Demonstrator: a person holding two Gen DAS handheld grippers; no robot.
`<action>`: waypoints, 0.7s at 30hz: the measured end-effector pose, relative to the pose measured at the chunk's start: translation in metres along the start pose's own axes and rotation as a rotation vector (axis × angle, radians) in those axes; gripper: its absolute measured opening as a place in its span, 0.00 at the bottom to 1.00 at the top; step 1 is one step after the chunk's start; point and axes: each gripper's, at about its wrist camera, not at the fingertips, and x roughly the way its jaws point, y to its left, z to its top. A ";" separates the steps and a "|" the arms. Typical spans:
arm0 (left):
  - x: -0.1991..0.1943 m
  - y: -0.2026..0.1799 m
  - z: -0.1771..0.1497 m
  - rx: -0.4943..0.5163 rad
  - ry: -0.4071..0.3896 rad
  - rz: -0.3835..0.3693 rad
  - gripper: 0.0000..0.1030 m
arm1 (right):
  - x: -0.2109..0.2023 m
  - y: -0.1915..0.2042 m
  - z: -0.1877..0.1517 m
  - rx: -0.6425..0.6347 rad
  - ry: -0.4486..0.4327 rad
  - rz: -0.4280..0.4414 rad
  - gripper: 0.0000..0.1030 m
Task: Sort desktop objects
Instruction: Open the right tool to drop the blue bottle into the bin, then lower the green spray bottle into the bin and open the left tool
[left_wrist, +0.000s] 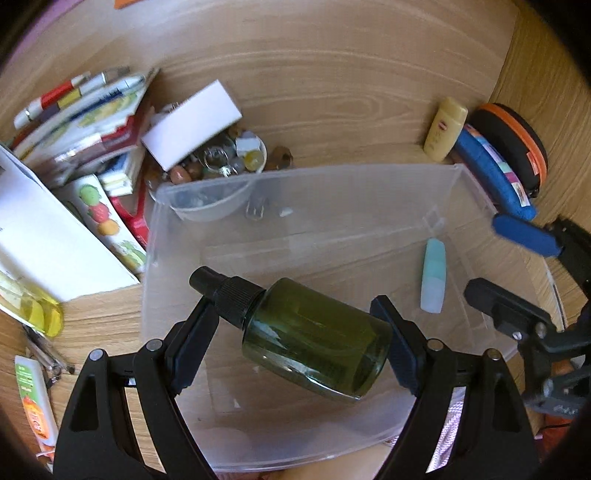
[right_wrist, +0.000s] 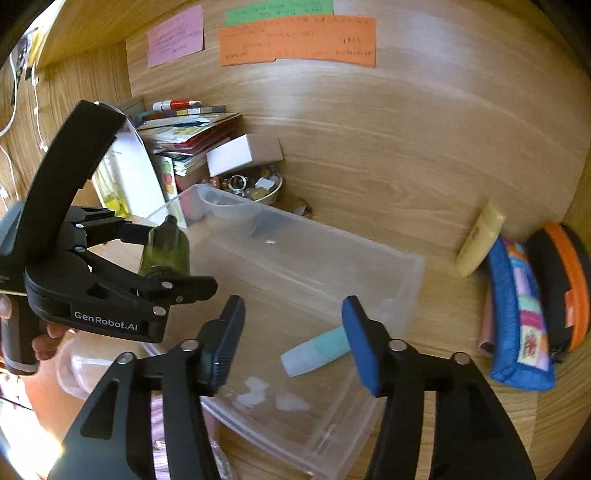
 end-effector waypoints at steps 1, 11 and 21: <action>0.002 0.001 0.000 0.002 0.017 -0.008 0.81 | -0.001 0.001 0.001 -0.008 -0.006 -0.011 0.60; 0.012 -0.011 0.002 0.046 0.053 0.007 0.81 | -0.011 0.004 0.004 -0.053 -0.036 -0.076 0.74; -0.001 -0.008 -0.004 0.074 0.045 0.020 0.86 | -0.028 0.003 0.001 -0.053 -0.053 -0.125 0.82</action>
